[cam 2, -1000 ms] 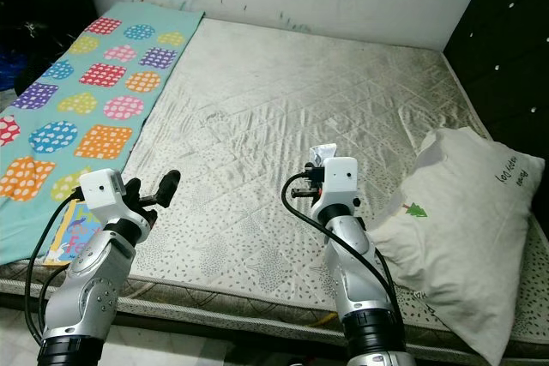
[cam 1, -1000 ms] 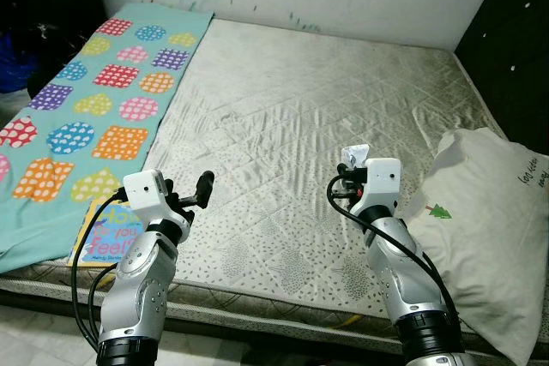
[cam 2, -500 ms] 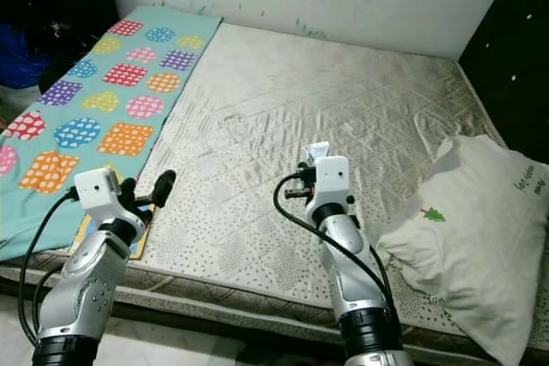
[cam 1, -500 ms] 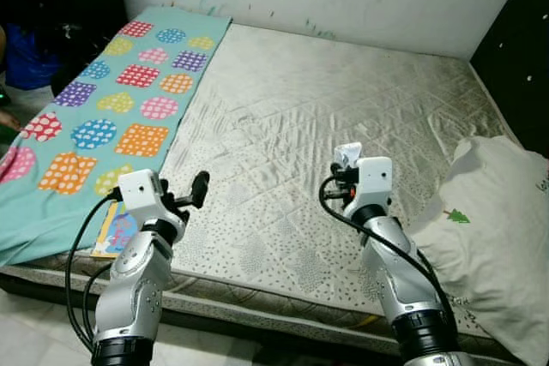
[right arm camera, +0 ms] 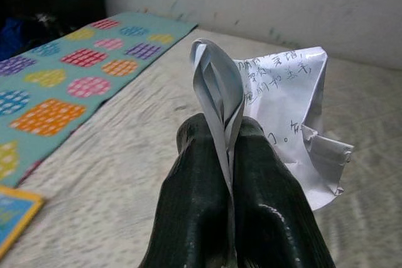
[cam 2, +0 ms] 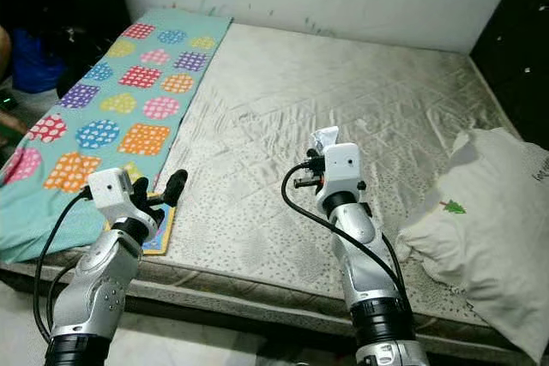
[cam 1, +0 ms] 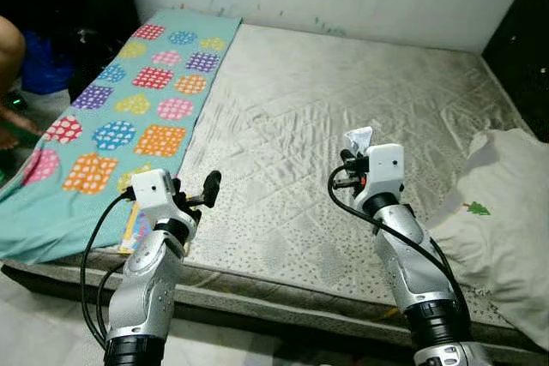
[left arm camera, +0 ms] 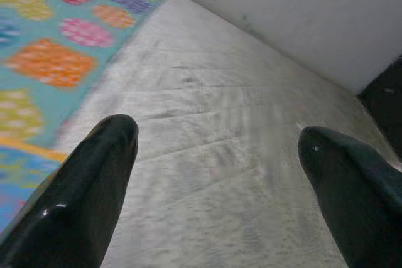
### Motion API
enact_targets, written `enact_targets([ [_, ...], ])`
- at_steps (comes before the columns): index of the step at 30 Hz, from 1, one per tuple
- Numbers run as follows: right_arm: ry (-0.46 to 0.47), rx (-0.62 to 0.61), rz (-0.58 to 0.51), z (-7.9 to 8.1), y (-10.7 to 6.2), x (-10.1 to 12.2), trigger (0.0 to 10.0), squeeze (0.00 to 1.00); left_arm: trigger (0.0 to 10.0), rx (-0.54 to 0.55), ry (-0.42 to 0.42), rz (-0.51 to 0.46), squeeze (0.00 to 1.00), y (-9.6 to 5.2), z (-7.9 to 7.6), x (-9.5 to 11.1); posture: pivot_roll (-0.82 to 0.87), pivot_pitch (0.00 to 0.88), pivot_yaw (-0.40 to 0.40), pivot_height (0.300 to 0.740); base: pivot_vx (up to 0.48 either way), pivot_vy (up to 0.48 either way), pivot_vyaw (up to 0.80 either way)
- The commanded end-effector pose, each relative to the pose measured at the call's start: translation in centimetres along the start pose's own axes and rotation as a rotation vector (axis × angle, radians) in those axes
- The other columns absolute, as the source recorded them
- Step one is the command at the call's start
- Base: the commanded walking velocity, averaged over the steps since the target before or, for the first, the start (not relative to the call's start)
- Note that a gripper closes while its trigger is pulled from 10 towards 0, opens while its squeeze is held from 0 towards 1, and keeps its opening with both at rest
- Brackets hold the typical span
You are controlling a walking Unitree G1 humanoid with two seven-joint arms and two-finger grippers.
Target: Clean up the room
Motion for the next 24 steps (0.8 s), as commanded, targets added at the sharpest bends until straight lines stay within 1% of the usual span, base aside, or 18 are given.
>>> enact_targets([
  [1,-0.019,0.014,-0.005,0.28,0.03,0.05,10.0,0.0,10.0,0.006,0.01,-0.012,0.0,0.07,0.12,0.3,-0.08,0.057,-0.028,0.74,0.0,0.401,0.0],
  [3,-0.022,0.016,-0.006,0.32,0.03,0.06,10.0,0.0,10.0,0.009,0.016,-0.016,0.0,0.07,0.18,0.39,-0.08,0.057,-0.028,0.74,0.0,0.315,0.0],
  [7,-0.018,0.026,-0.018,0.41,0.03,0.13,10.0,0.0,10.0,0.017,0.056,-0.038,0.0,0.14,0.31,0.76,-0.09,0.055,-0.027,0.74,0.0,0.0,0.0],
  [8,-0.015,0.026,-0.019,0.41,0.02,0.13,10.0,0.0,10.0,0.022,0.053,-0.047,0.0,0.15,0.36,0.88,-0.09,0.055,-0.027,0.74,0.0,0.0,0.0],
  [9,-0.018,0.028,-0.021,0.47,0.02,0.12,10.0,0.0,10.0,0.014,0.018,-0.055,0.0,0.11,0.45,0.98,-0.09,0.055,-0.027,0.74,0.0,0.0,0.0],
  [12,-0.023,0.036,-0.021,0.63,0.01,0.07,10.0,0.0,10.0,0.006,0.013,-0.043,0.0,0.04,0.6,0.89,-0.09,0.056,-0.028,0.74,0.0,0.0,0.0],
  [13,-0.024,0.041,-0.017,0.73,0.02,-0.03,10.0,0.0,10.0,-0.015,0.014,-0.047,0.0,-0.01,0.56,0.92,-0.09,0.056,-0.028,0.74,0.0,0.0,0.0],
  [15,-0.025,0.045,-0.014,0.78,0.08,-0.08,10.0,0.0,10.0,-0.015,0.013,-0.051,0.0,0.01,0.51,0.96,-0.09,0.057,-0.027,0.74,0.0,0.0,-0.53],
  [24,-0.032,0.047,-0.013,0.8,0.09,-0.13,10.0,0.0,10.0,-0.02,0.013,-0.049,0.0,0.07,0.41,0.87,-0.09,0.057,-0.027,0.74,0.0,0.0,-0.8],
])
Point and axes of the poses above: a point about 5 cm out from each wrist's last joint towards the gripper, its own y axis pointing out of the wrist towards the gripper, its own x axis along the axis of the wrist's last joint, z = x × y, the point moved 1 cm from there along y, pointing out of the wrist towards the gripper
